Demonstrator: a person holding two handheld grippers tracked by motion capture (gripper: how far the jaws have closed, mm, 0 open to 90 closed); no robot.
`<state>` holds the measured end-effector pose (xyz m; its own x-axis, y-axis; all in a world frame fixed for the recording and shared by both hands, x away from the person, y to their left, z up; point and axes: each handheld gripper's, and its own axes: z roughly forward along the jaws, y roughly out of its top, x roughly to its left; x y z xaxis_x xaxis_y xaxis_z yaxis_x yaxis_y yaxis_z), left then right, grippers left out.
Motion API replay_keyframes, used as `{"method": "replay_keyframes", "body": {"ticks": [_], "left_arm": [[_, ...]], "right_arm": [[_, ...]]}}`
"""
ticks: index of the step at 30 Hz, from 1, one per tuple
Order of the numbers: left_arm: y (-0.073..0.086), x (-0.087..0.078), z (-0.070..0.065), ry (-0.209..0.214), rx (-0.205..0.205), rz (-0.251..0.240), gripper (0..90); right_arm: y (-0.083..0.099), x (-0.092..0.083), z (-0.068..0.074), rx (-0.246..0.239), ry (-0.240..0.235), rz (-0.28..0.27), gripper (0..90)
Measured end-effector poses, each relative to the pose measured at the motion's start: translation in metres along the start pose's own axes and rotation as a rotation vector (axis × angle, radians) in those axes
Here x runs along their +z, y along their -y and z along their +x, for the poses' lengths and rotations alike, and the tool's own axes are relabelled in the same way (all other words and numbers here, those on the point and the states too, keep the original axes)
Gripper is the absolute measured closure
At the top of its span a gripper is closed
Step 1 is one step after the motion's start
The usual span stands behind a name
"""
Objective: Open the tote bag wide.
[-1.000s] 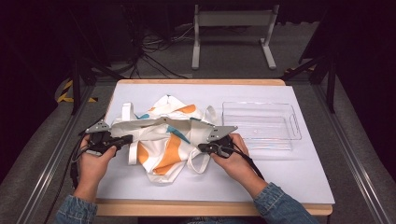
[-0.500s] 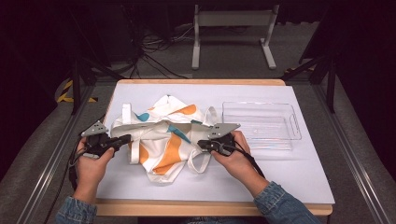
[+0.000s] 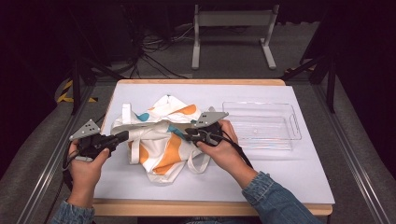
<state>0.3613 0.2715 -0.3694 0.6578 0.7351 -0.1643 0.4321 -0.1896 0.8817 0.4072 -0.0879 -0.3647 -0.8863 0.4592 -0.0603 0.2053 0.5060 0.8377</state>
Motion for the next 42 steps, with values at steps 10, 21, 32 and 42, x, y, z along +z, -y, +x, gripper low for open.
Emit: {"method": "replay_keyframes", "body": {"ticks": [10, 21, 32, 42], "left_arm": [[0.002, -0.002, 0.001, -0.003, 0.005, 0.001, 89.2], [0.002, -0.002, 0.002, -0.008, -0.001, 0.001, 86.4], [0.003, -0.003, 0.005, -0.015, -0.011, -0.001, 87.3], [0.000, 0.000, 0.001, -0.011, 0.000, 0.001, 88.1]], "right_arm": [[-0.002, 0.027, -0.004, -0.007, 0.056, 0.031, 69.7], [0.004, 0.042, -0.008, -0.017, 0.034, 0.074, 88.1], [-0.001, 0.007, 0.016, -0.115, -0.028, -0.006, 88.7], [0.010, -0.012, 0.052, -0.236, -0.183, 0.026, 88.7]]}}
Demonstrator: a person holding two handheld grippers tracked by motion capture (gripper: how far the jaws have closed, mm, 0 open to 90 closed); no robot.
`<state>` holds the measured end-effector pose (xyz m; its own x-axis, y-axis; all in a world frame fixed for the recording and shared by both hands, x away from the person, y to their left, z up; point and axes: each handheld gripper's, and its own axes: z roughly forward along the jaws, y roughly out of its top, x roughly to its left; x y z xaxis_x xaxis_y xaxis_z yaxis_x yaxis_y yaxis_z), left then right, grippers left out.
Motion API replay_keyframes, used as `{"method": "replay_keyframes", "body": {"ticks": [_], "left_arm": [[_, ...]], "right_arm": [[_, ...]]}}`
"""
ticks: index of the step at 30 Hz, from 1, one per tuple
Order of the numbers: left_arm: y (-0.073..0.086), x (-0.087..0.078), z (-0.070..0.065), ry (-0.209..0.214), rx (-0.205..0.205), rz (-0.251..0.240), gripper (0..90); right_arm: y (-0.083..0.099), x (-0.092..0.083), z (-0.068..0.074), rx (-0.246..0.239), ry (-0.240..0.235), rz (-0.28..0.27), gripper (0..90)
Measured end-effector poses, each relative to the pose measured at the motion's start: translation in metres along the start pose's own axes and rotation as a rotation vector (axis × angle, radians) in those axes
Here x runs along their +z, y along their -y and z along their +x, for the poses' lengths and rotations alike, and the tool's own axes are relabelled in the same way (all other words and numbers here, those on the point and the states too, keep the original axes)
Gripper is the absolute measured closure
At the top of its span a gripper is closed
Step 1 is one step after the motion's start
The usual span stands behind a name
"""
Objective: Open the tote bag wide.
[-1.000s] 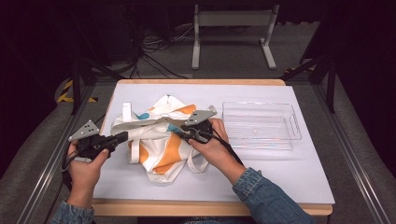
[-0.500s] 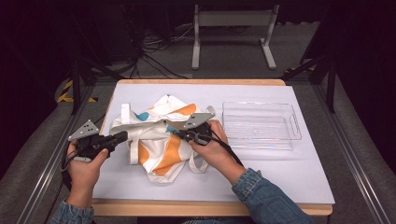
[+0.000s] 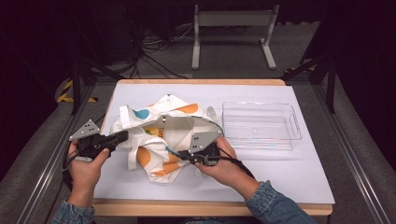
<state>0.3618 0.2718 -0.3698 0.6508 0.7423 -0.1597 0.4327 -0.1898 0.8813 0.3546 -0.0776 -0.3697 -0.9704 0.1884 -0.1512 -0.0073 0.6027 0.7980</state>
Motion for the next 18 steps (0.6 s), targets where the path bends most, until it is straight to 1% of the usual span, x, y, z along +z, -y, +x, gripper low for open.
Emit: {"method": "replay_keyframes", "body": {"ticks": [2, 3, 5, 6, 7, 10, 13, 18], "left_arm": [[0.000, 0.001, 0.000, -0.001, 0.000, 0.003, 88.4], [-0.001, 0.002, 0.000, -0.003, 0.007, 0.002, 88.5], [-0.001, 0.002, 0.000, -0.003, 0.005, 0.004, 89.0], [-0.001, 0.003, 0.000, -0.003, 0.003, 0.006, 89.0], [-0.001, 0.004, 0.000, -0.003, 0.001, 0.004, 89.0], [-0.001, 0.005, -0.001, -0.003, 0.009, 0.010, 89.5], [-0.001, 0.006, -0.001, -0.002, 0.008, 0.013, 89.6], [-0.001, 0.007, -0.001, -0.003, 0.013, 0.017, 89.7]], "right_arm": [[0.004, 0.005, 0.010, -0.028, -0.040, 0.021, 88.6], [0.005, 0.006, 0.013, -0.033, -0.053, 0.027, 88.7], [0.009, 0.010, 0.019, -0.045, -0.086, 0.033, 88.6], [0.009, 0.010, 0.019, -0.045, -0.086, 0.033, 88.6], [0.011, 0.013, 0.021, -0.048, -0.107, 0.034, 88.6], [0.016, 0.022, 0.027, -0.056, -0.130, 0.053, 88.5], [0.020, 0.030, 0.030, -0.051, -0.157, 0.066, 88.4], [0.025, 0.040, 0.034, -0.045, -0.187, 0.090, 88.2]]}}
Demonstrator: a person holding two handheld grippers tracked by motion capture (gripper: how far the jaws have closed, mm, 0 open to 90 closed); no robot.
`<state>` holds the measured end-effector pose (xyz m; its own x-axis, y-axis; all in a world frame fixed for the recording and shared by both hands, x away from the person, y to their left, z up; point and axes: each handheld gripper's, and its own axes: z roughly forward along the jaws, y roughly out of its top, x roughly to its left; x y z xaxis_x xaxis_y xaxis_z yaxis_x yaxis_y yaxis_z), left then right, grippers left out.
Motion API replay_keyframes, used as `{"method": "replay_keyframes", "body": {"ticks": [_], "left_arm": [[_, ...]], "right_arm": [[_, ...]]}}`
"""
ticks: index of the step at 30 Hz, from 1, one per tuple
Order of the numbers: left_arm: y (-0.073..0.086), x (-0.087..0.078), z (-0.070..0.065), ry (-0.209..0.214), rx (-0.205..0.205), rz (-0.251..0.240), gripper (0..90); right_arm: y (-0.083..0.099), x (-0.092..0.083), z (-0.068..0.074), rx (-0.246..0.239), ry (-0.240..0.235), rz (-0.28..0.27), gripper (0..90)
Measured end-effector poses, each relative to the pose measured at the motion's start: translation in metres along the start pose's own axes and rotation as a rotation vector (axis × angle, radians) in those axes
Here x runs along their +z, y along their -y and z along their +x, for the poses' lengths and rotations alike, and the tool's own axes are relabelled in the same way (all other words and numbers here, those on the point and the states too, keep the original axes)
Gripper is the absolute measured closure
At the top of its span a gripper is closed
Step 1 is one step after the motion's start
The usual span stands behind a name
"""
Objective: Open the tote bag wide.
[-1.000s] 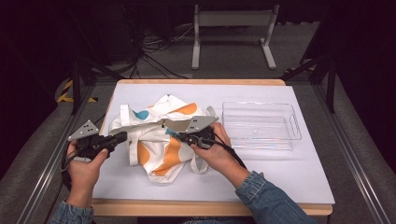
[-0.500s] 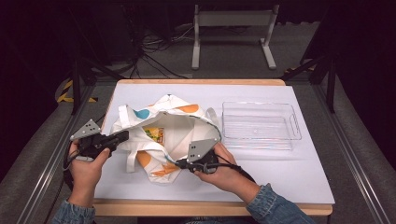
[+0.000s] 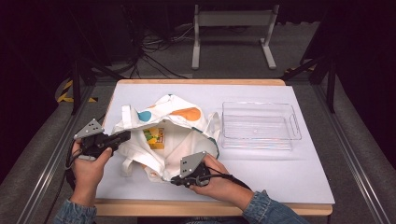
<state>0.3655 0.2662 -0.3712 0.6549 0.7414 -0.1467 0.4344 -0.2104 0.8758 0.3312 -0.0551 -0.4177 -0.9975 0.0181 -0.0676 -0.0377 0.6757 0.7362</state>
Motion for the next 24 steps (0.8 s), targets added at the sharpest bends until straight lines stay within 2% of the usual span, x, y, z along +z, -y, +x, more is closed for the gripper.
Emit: {"method": "replay_keyframes", "body": {"ticks": [5, 10, 14, 17, 21, 24], "left_arm": [[0.000, 0.000, 0.000, -0.002, 0.005, 0.000, 89.5], [0.000, -0.001, -0.001, 0.000, -0.002, -0.003, 89.0], [0.000, -0.002, -0.002, 0.002, 0.004, -0.008, 88.9], [0.000, -0.003, -0.003, 0.007, 0.003, -0.012, 88.8], [0.000, -0.004, -0.004, 0.005, 0.011, -0.012, 88.8], [0.000, -0.005, -0.005, 0.008, 0.004, -0.014, 88.8]], "right_arm": [[0.001, 0.004, 0.002, -0.003, -0.007, 0.009, 87.9], [0.000, -0.004, -0.002, 0.027, -0.005, -0.025, 84.3], [-0.005, -0.016, -0.005, 0.044, 0.025, -0.073, 70.7], [-0.012, -0.029, -0.008, 0.046, 0.050, -0.116, 68.1], [-0.021, -0.044, -0.017, 0.053, 0.097, -0.159, 69.8], [-0.027, -0.051, -0.029, 0.068, 0.134, -0.167, 76.9]]}}
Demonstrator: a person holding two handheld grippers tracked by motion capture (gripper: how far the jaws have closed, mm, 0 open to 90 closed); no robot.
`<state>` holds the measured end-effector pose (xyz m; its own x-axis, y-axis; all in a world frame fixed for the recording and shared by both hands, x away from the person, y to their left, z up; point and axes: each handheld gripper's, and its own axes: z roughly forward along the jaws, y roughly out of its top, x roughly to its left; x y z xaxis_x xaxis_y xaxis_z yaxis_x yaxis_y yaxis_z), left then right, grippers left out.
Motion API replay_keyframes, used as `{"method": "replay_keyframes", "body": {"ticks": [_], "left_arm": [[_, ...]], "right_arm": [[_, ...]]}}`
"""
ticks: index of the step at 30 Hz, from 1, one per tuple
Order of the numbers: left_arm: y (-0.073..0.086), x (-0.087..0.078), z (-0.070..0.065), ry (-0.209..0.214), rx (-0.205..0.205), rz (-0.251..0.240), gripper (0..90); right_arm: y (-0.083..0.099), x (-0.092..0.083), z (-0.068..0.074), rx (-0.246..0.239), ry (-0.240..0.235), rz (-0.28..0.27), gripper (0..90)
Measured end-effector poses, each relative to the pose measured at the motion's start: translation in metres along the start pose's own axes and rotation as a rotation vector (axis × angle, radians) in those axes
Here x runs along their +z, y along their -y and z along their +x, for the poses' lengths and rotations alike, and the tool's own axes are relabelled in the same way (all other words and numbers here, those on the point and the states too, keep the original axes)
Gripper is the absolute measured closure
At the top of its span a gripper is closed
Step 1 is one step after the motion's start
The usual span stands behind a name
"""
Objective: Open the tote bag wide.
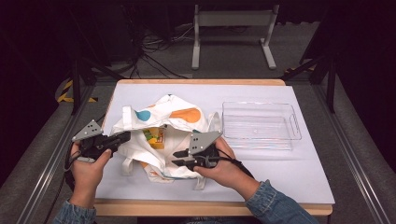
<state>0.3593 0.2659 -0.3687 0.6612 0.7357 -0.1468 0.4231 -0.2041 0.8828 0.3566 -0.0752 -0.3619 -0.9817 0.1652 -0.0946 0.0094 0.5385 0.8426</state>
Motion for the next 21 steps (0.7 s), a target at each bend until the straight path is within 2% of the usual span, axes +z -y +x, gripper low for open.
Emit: {"method": "replay_keyframes", "body": {"ticks": [1, 5, 8, 13, 16, 18, 21], "left_arm": [[0.000, 0.000, 0.000, 0.000, 0.003, 0.000, 88.8], [0.001, -0.003, -0.001, -0.003, 0.009, -0.001, 88.8], [0.001, -0.004, -0.001, 0.001, 0.009, -0.003, 88.9], [0.003, -0.006, -0.002, 0.001, 0.009, -0.003, 88.9], [0.003, -0.006, -0.001, -0.001, 0.010, -0.001, 88.9], [0.004, -0.005, 0.000, -0.002, -0.003, 0.001, 89.0], [0.005, -0.004, 0.002, -0.006, -0.003, 0.007, 89.1]], "right_arm": [[0.000, 0.000, 0.000, 0.000, 0.000, 0.000, 76.9], [-0.005, 0.006, -0.018, 0.021, 0.056, 0.018, 87.3], [-0.008, 0.009, -0.025, 0.034, 0.074, 0.018, 90.0], [-0.015, 0.014, -0.041, 0.046, 0.118, 0.023, 90.0], [-0.021, 0.017, -0.055, 0.058, 0.144, 0.020, 90.0], [-0.026, 0.021, -0.066, 0.062, 0.172, 0.024, 90.0], [-0.029, 0.023, -0.074, 0.070, 0.190, 0.022, 90.0]]}}
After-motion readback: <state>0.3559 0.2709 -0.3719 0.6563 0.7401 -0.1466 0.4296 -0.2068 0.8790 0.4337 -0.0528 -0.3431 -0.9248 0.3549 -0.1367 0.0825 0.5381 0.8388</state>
